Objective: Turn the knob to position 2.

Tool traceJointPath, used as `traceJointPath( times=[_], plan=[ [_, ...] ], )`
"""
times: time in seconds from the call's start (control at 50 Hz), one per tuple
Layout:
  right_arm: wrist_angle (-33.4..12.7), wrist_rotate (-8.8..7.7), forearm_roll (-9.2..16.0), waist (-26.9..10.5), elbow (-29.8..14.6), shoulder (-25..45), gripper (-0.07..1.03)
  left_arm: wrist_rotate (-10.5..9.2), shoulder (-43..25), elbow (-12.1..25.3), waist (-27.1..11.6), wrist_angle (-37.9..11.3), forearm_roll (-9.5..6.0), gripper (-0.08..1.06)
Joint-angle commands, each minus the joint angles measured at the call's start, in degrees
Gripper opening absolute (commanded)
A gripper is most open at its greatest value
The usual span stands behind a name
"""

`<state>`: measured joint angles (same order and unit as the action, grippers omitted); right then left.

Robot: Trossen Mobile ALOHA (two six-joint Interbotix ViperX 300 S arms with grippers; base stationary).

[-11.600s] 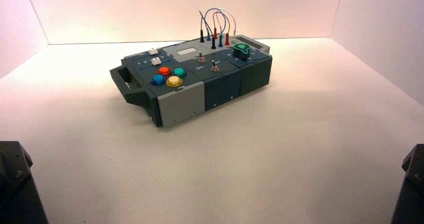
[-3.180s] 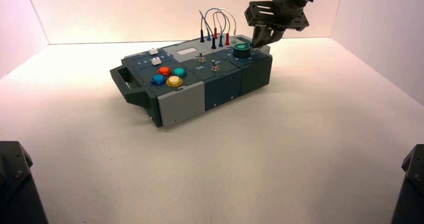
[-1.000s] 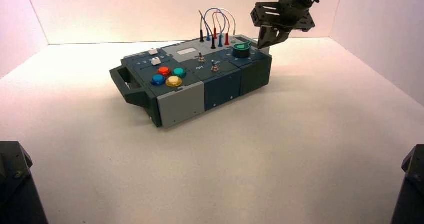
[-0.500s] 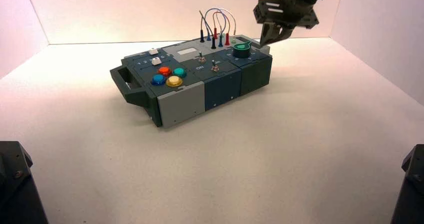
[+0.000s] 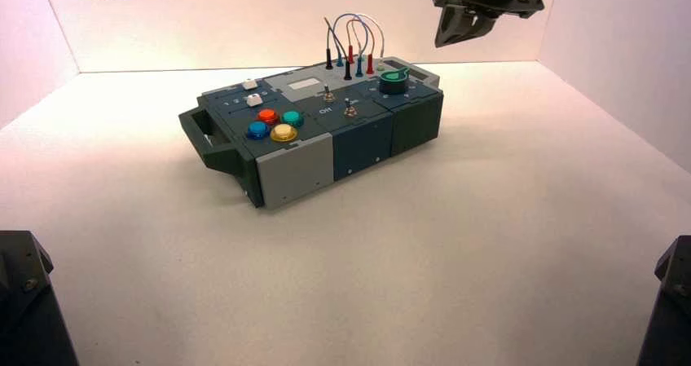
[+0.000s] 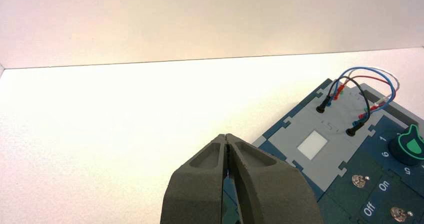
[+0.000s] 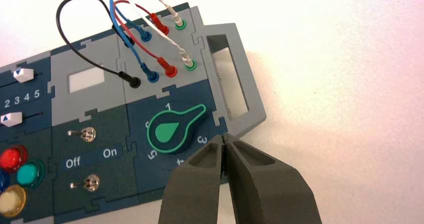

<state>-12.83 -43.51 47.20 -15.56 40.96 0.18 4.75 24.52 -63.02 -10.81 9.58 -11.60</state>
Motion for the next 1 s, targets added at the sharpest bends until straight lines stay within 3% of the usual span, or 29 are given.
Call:
traceJointPath(
  times=[0.02, 0.48, 1.0],
  plan=[
    [1.3, -0.18, 0.1, 0.3, 0.4, -2.5, -0.02, 0.26, 0.3, 0.8, 0.3, 0.6, 0.09, -0.03],
    [7.8, -0.09, 0.2, 0.3, 4.9, -9.1, -0.02, 0.35, -0.5, 0.9, 0.3, 1.2, 0.09, -0.03],
    [8.5, 0.0, 0.4, 0.3, 5.4, -8.7, -0.02, 0.26, -1.0, 1.0, 0.3, 1.4, 0.09, -0.03]
  ],
)
